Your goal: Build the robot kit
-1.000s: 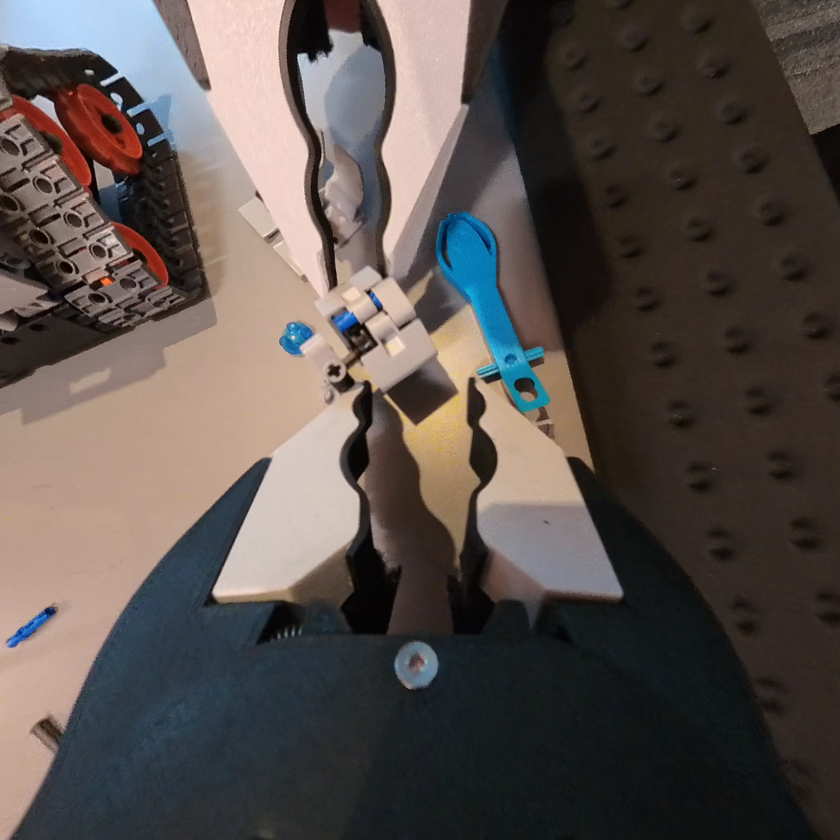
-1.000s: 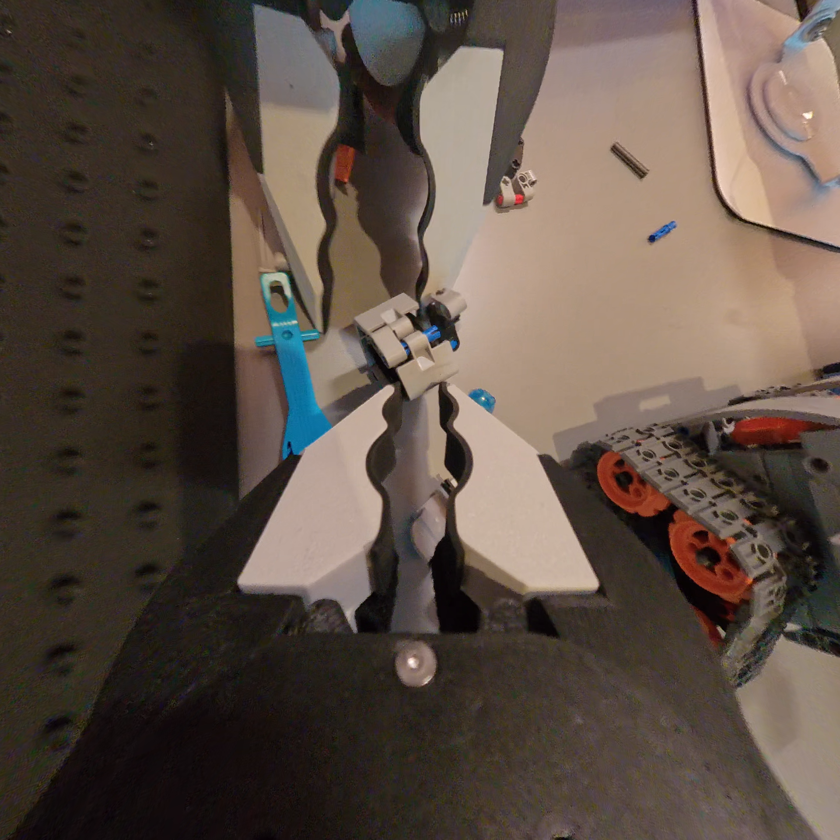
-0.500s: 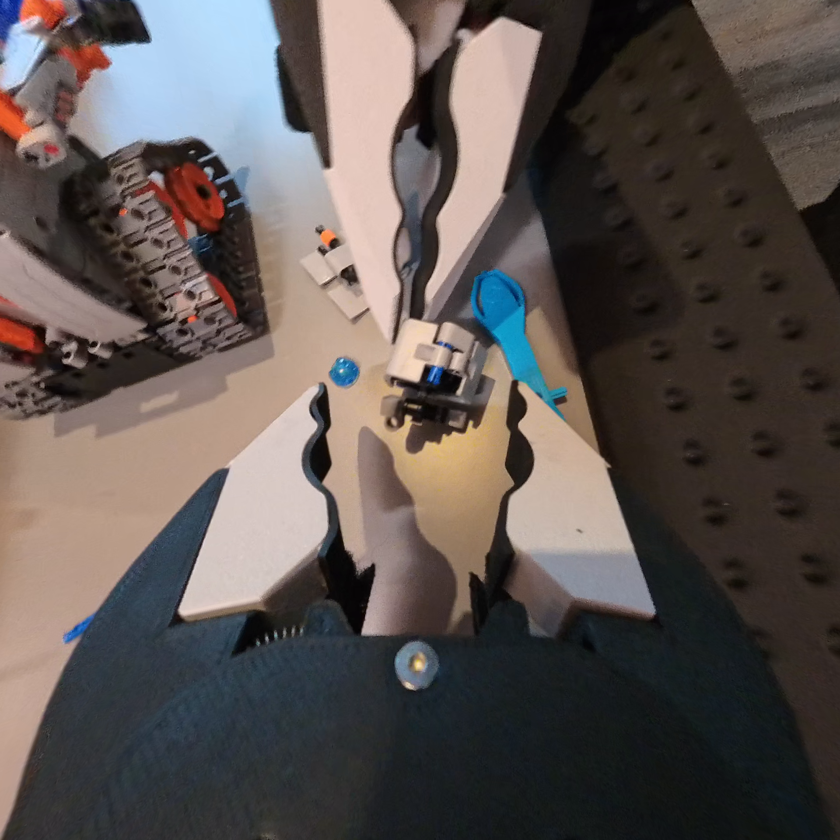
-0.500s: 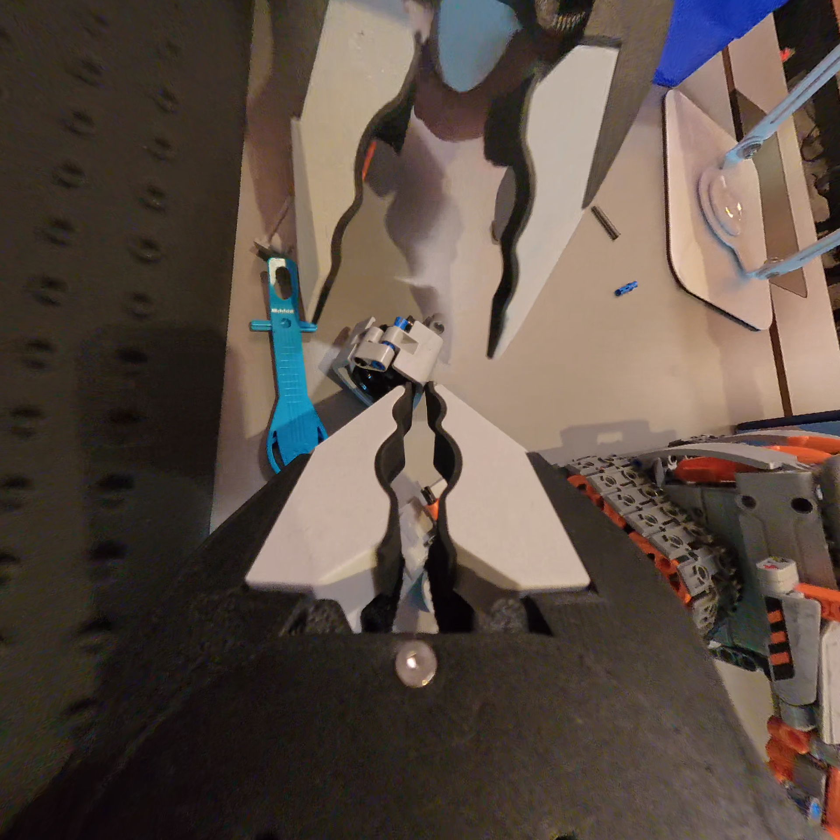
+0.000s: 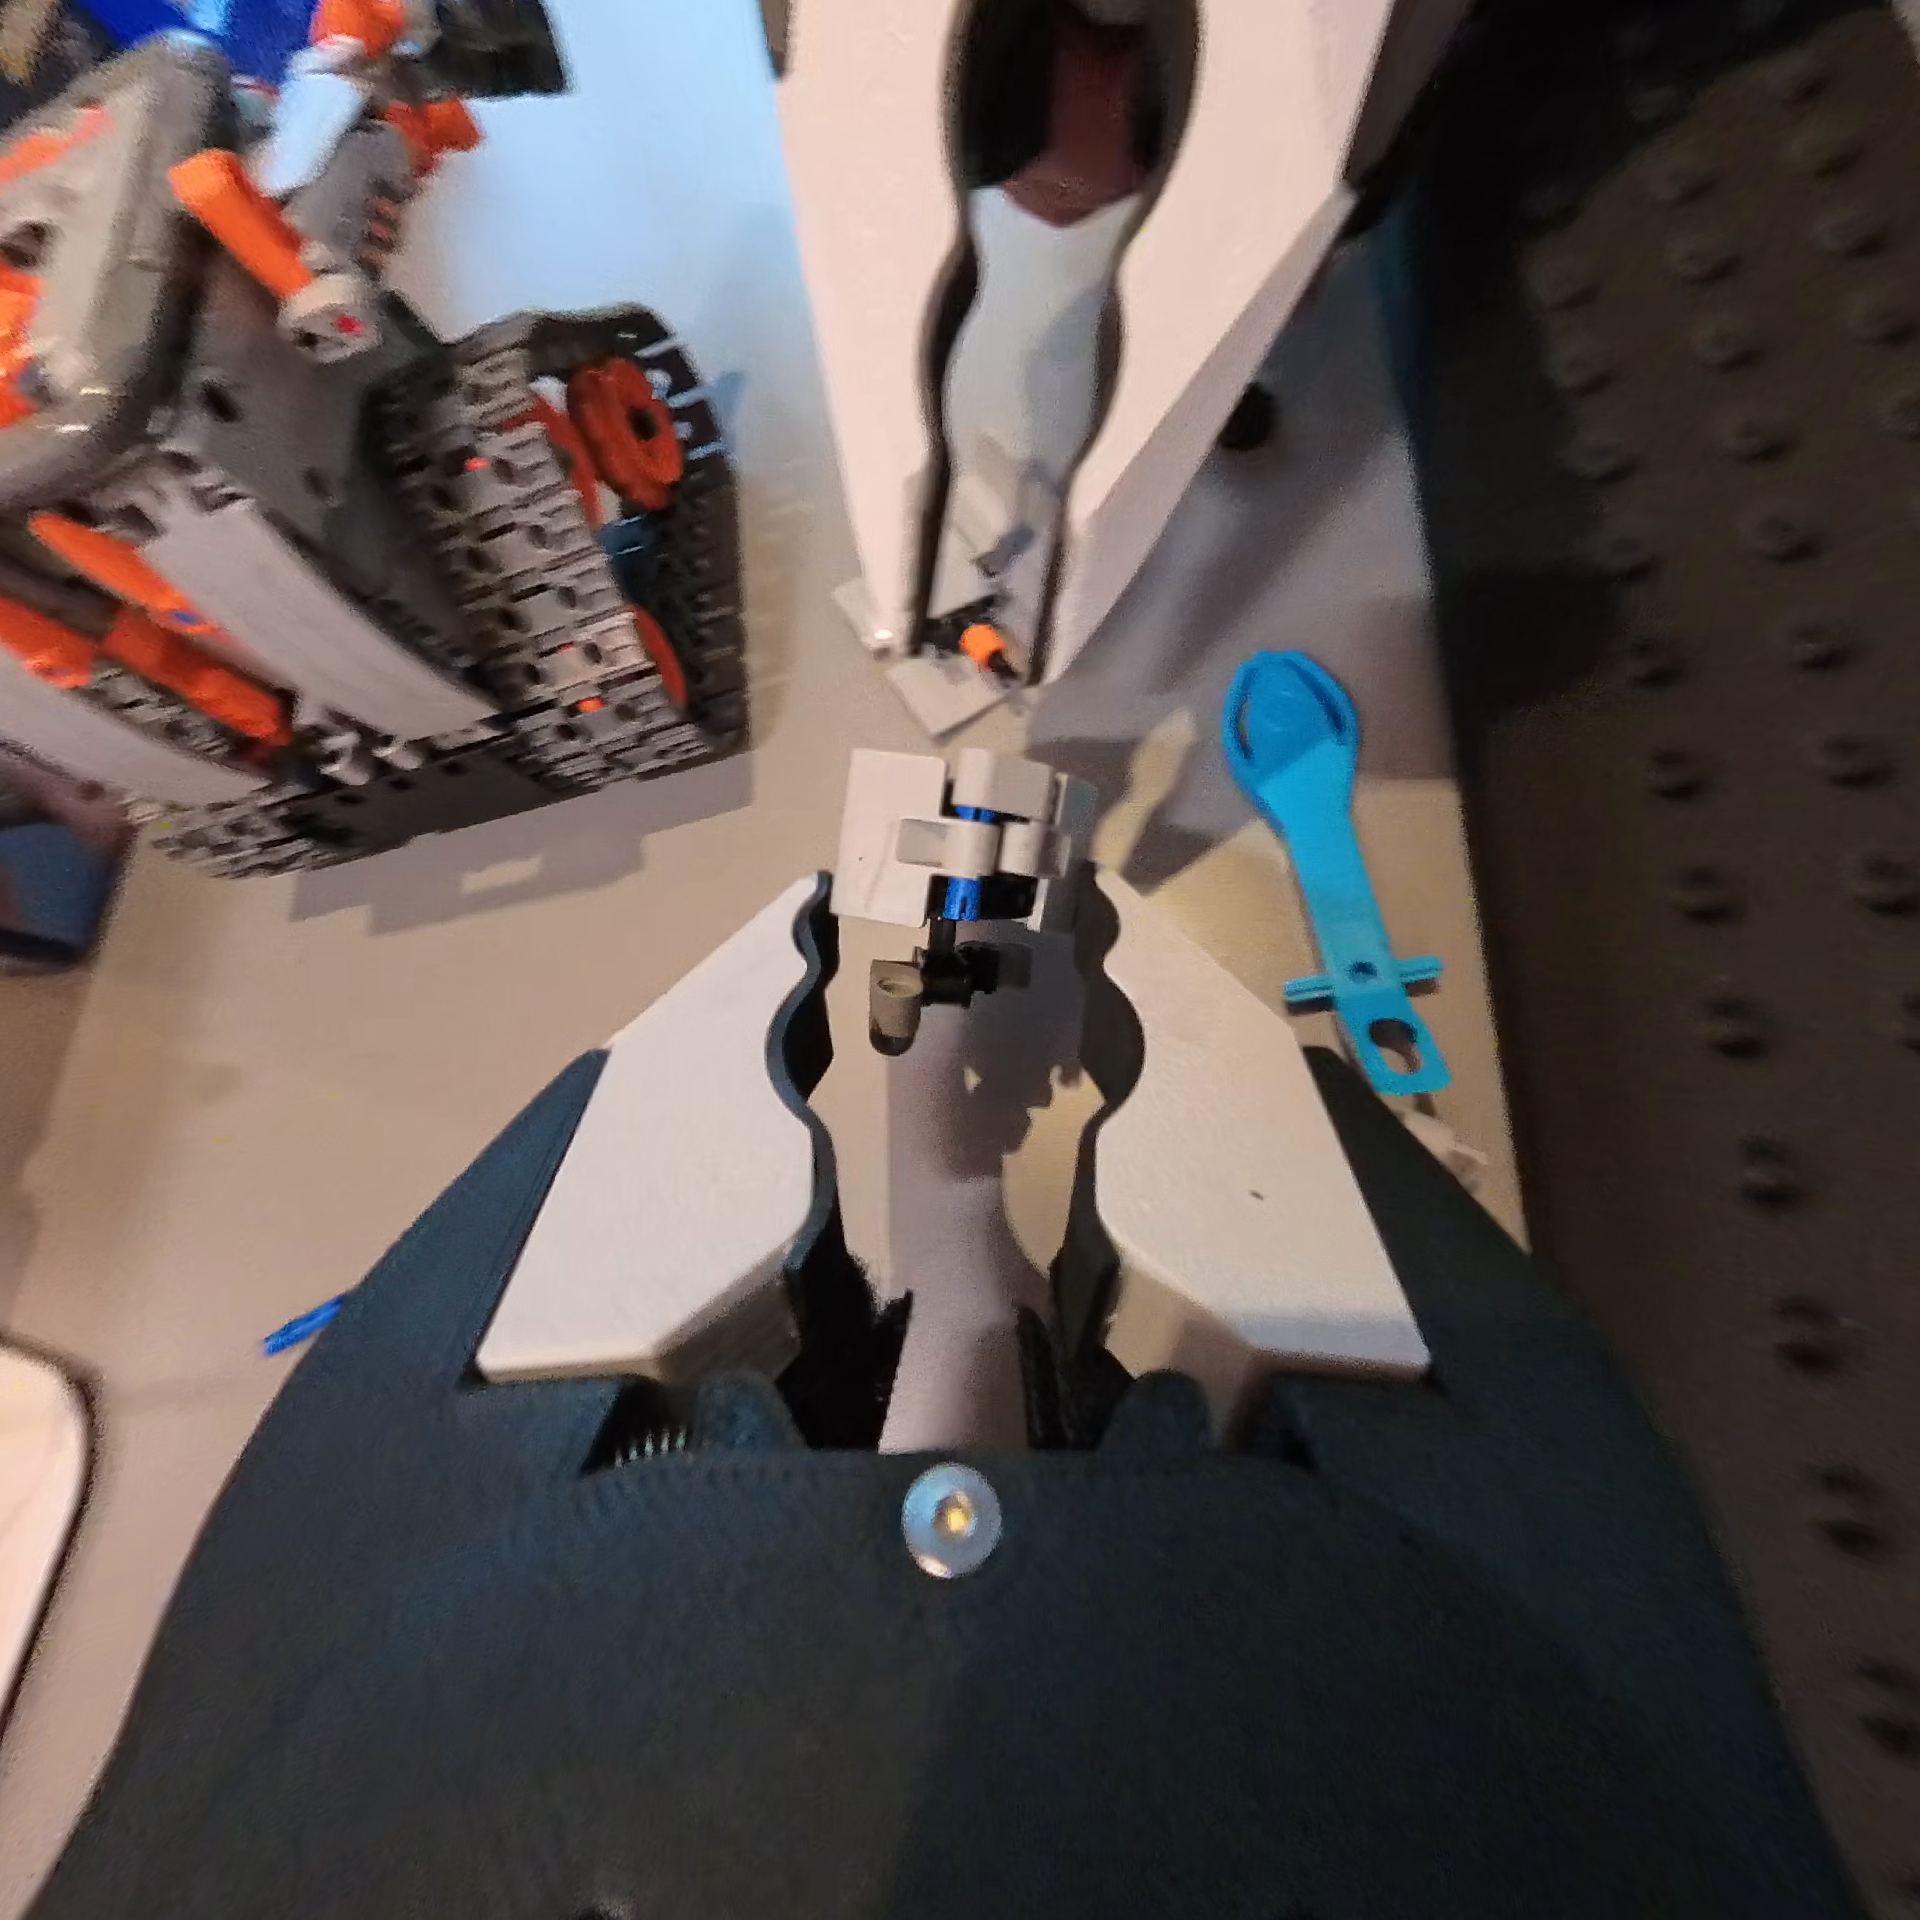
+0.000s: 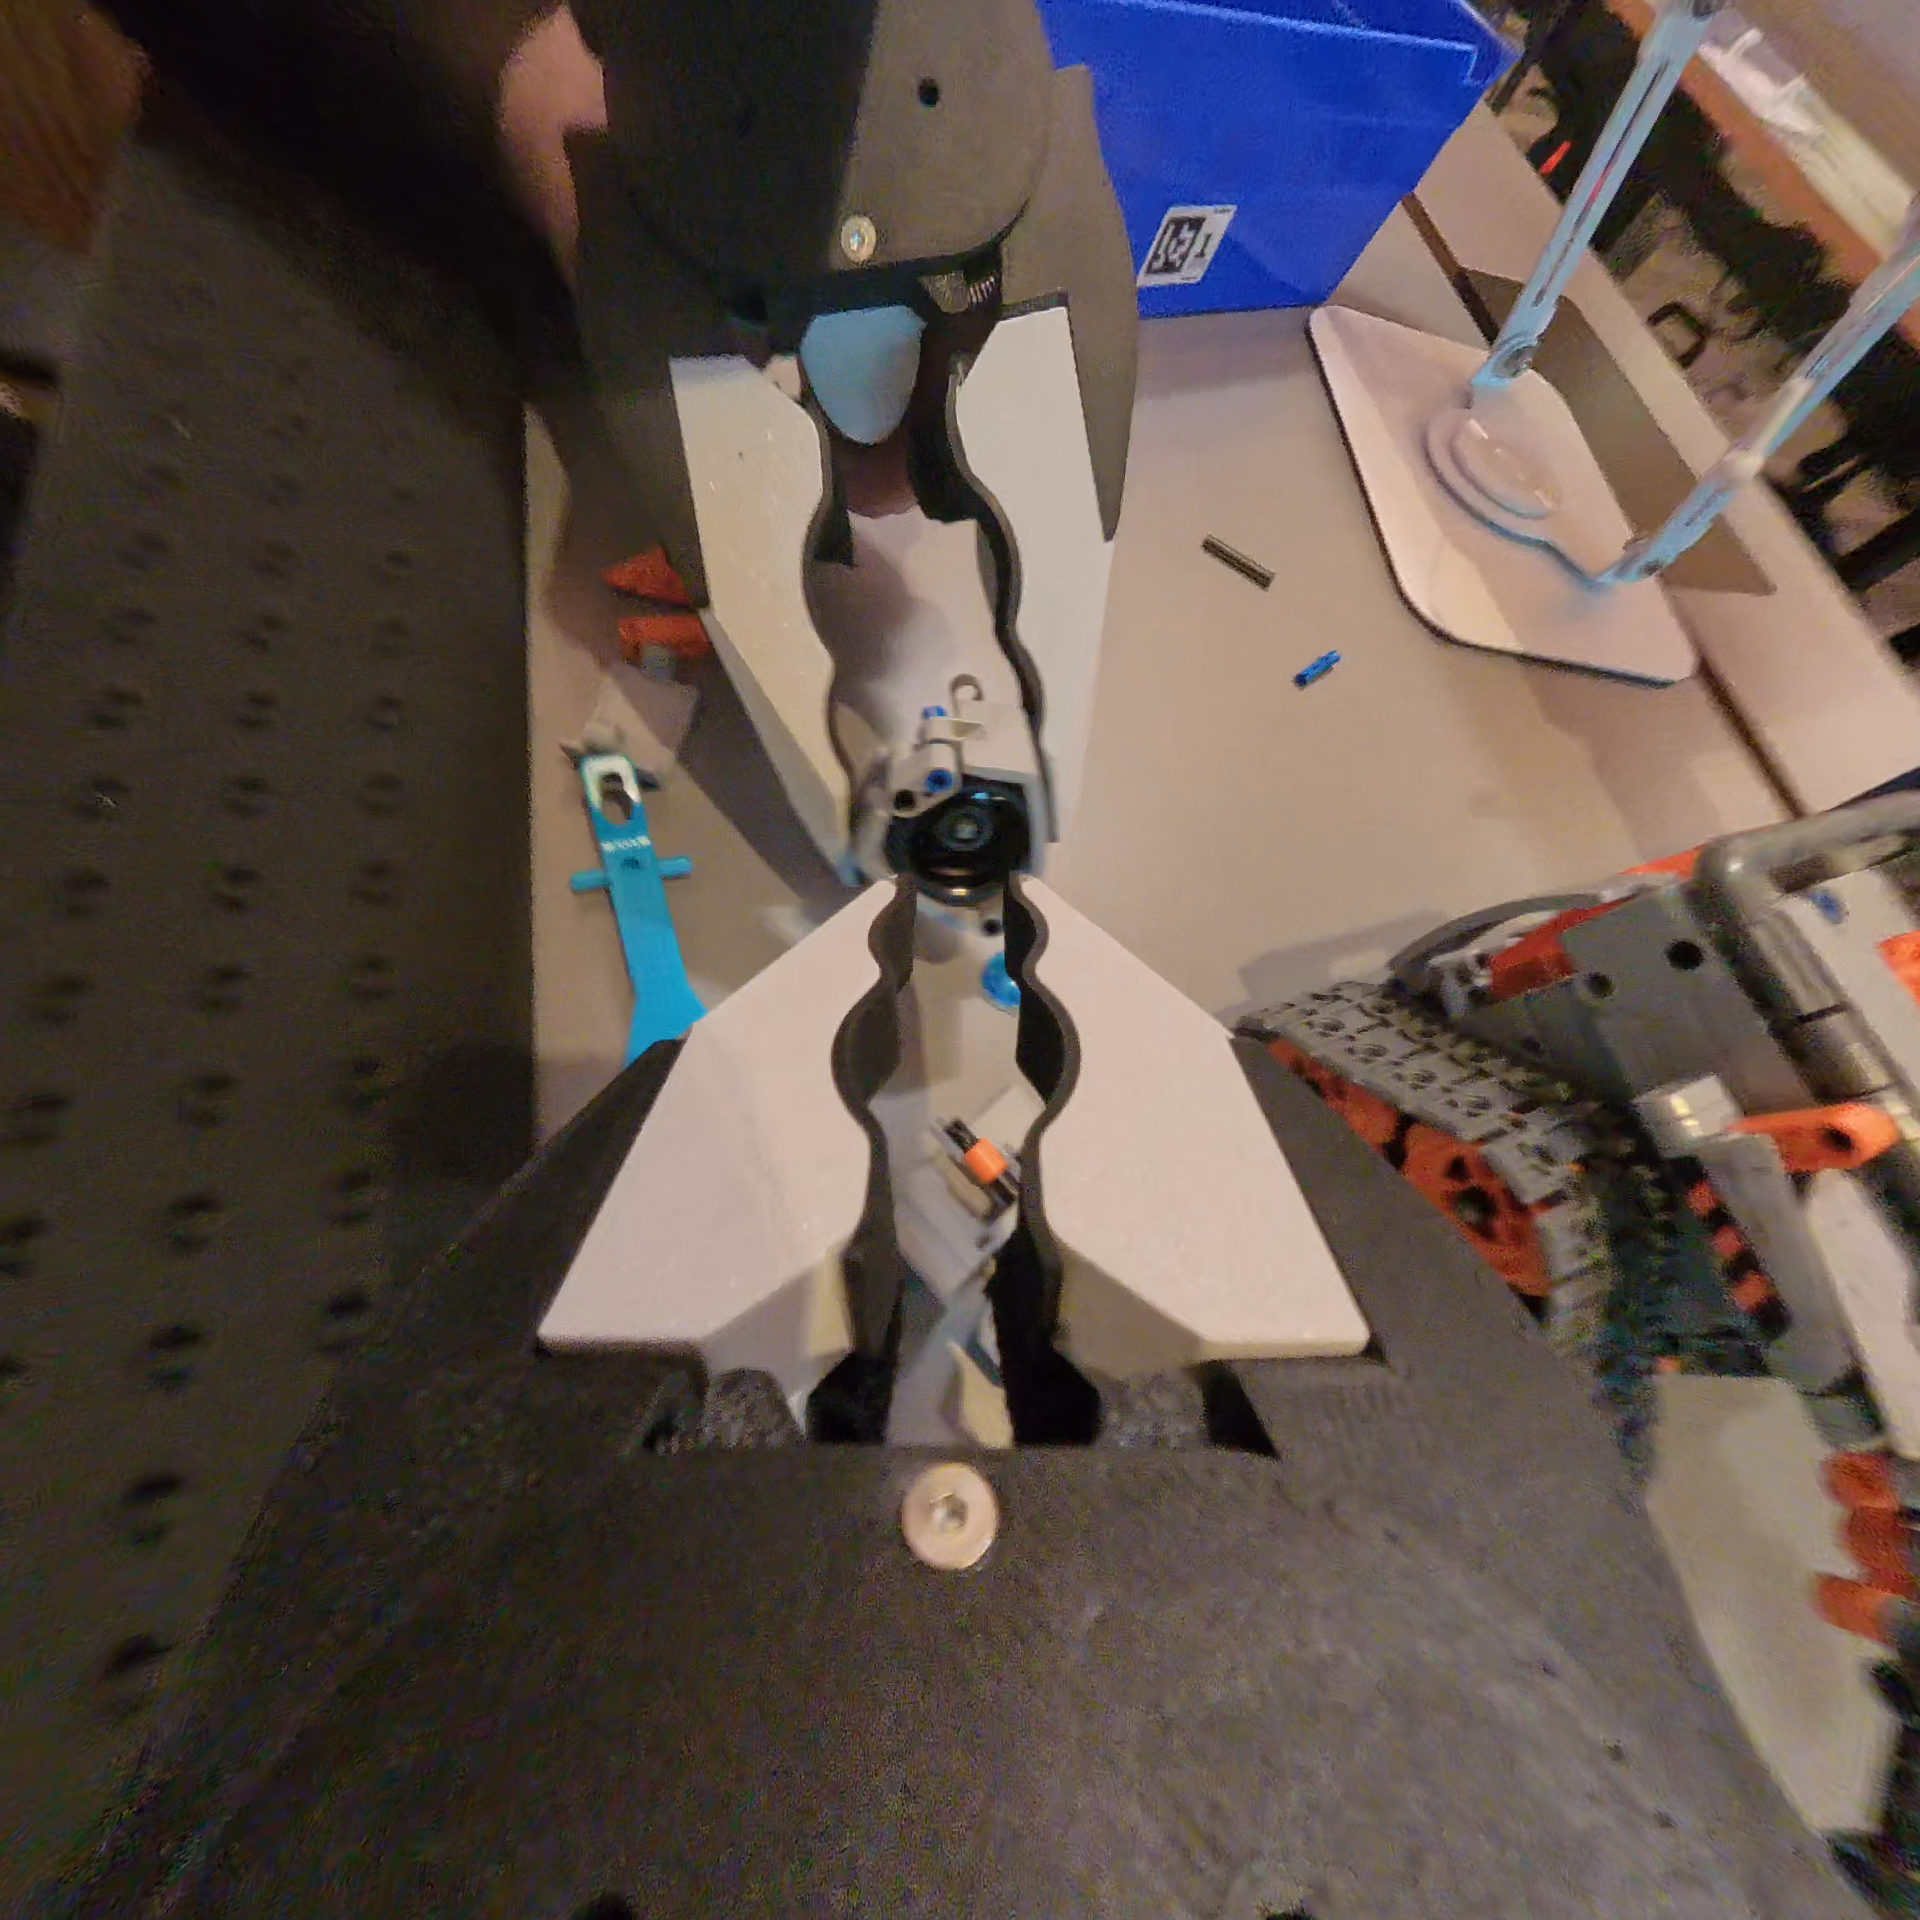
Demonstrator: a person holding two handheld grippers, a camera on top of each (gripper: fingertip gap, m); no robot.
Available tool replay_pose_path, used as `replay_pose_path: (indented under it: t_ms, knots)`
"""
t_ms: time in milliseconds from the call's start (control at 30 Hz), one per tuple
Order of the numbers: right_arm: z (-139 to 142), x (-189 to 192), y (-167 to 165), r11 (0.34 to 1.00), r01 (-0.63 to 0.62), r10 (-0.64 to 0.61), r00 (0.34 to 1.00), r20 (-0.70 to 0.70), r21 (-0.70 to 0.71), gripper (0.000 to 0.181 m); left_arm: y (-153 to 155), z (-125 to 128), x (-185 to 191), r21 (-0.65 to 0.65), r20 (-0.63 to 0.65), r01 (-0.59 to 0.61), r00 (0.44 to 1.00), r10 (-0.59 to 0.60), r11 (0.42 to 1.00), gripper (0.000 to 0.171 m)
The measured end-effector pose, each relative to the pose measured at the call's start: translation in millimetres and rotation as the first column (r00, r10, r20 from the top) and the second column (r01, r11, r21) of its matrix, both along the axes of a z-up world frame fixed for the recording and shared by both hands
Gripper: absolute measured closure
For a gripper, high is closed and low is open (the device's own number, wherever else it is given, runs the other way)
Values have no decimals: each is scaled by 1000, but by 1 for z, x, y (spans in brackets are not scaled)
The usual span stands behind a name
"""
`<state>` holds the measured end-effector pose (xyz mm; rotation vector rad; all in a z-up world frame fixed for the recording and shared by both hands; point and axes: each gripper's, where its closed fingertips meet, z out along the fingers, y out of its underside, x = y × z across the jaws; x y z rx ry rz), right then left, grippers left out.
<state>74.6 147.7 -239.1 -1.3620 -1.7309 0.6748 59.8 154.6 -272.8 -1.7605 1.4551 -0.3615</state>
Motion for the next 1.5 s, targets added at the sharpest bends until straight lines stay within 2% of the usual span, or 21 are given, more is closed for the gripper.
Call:
replay_pose_path:
  t_ms: [167, 300, 367, 500, 633, 767, 833, 933, 1000, 1067, 1200, 1300, 1500]
  knots:
    - [14, -11, -3, 970, 40, -64, 994, -93, -238, 169, 16, 10, -3, 134, -40, -89, 995, 95, 987, 128]
    - [17, -17, 1, 957, 67, -106, 986, -126, -282, 166, 23, 24, -2, 275, -61, -123, 987, 145, 954, 128]
    - [18, -19, 0, 950, 67, -114, 984, -138, -306, 173, 25, 26, -1, 306, -71, -136, 984, 166, 942, 128]
    - [25, -18, 3, 950, 63, -123, 976, -178, -306, 174, 29, 34, -2, 355, -60, -154, 980, 187, 922, 128]
    - [34, -12, 0, 934, -20, -64, 973, -222, -357, 175, 19, 45, 3, 367, -49, -66, 995, 90, 928, 128]
    - [32, -3, -2, 936, -68, -6, 978, -208, -346, 174, 4, 47, 0, 306, -61, 66, 997, -49, 950, 128]
    - [32, 0, -5, 939, -98, 29, 978, -208, -330, 174, 8, 60, -9, 330, -27, 46, 999, -39, 943, 132]
    - [26, 3, -12, 928, -149, 95, 981, -171, -342, 174, 0, 73, -12, 373, -56, 125, 992, -112, 919, 127]
    - [21, 4, -19, 910, -194, 150, 978, -146, -366, 174, -13, 68, -3, 389, -141, 244, 969, -204, 888, 122]
    - [16, 3, -24, 897, -214, 182, 976, -117, -387, 174, -20, 57, 6, 408, -236, 327, 940, -248, 852, 121]
    - [6, 5, -38, 881, -266, 261, 963, -67, -391, 174, -23, 32, 12, 371, -354, 408, 893, -279, 834, 137]
    - [2, 6, -40, 872, -273, 275, 960, -55, -406, 174, -27, 25, 14, 341, -352, 426, 884, -307, 838, 141]
    - [5, 2, -33, 897, -218, 211, 976, -59, -386, 173, -21, 22, 12, 348, -374, 381, 894, -246, 857, 143]
